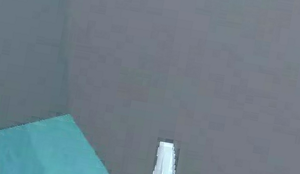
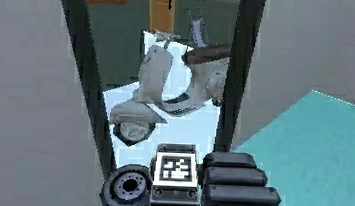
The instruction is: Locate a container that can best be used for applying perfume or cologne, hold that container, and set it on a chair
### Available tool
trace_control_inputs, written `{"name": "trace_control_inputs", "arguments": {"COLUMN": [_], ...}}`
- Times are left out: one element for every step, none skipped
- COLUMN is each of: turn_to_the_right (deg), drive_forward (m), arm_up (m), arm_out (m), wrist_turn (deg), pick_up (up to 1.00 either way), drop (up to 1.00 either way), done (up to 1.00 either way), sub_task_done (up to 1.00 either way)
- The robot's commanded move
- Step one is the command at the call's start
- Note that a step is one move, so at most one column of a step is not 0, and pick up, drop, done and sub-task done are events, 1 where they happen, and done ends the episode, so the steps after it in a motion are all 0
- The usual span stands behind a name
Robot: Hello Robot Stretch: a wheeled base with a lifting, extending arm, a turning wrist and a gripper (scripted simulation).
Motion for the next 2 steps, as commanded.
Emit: {"name": "trace_control_inputs", "arguments": {"turn_to_the_right": [-9.0, 0.0], "drive_forward": [0.00, 0.65], "arm_up": [0.00, 0.00], "arm_out": [0.00, 0.00], "wrist_turn": [0.0, 0.0], "pick_up": [0.00, 0.00], "drop": [0.00, 0.00], "done": [0.00, 0.00], "sub_task_done": [0.00, 0.00]}}
